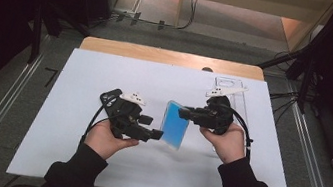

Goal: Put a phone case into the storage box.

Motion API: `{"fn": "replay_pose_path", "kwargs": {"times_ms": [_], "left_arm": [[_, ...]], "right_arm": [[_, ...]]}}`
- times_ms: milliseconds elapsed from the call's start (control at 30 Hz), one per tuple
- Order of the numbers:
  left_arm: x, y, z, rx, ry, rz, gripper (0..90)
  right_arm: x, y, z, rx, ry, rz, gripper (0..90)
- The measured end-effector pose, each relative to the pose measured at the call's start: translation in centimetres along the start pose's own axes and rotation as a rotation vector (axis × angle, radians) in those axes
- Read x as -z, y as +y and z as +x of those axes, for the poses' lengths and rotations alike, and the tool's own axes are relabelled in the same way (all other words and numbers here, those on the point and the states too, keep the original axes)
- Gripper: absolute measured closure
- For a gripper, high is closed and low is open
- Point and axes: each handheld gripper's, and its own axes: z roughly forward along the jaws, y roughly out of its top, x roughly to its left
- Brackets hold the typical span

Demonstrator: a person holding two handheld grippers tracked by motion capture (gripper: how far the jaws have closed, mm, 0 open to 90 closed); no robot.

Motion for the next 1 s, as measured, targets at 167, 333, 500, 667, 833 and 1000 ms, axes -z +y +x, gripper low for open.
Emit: {"fn": "replay_pose_path", "kwargs": {"times_ms": [167,333,500,667,833,1000], "left_arm": [[0.7,0.5,0.2,-0.044,-0.023,-0.013,29.9],[1.3,0.8,0.3,-0.088,-0.053,-0.029,29.9],[1.4,0.9,0.2,-0.108,-0.073,-0.022,30.0],[1.3,1.0,0.0,-0.144,-0.097,-0.003,30.2],[0.9,1.1,-0.3,-0.184,-0.129,0.021,31.2],[0.7,1.1,-0.5,-0.213,-0.152,0.037,36.2]], "right_arm": [[0.4,0.0,0.1,0.058,0.038,0.016,76.9],[0.5,0.0,0.2,0.105,0.098,0.039,76.9],[0.2,-0.1,0.7,0.172,0.152,0.084,76.9],[0.0,-0.1,0.9,0.219,0.201,0.101,76.9],[-0.2,-0.2,1.0,0.258,0.245,0.106,76.9],[-0.3,-0.3,1.3,0.313,0.276,0.118,76.9]]}}
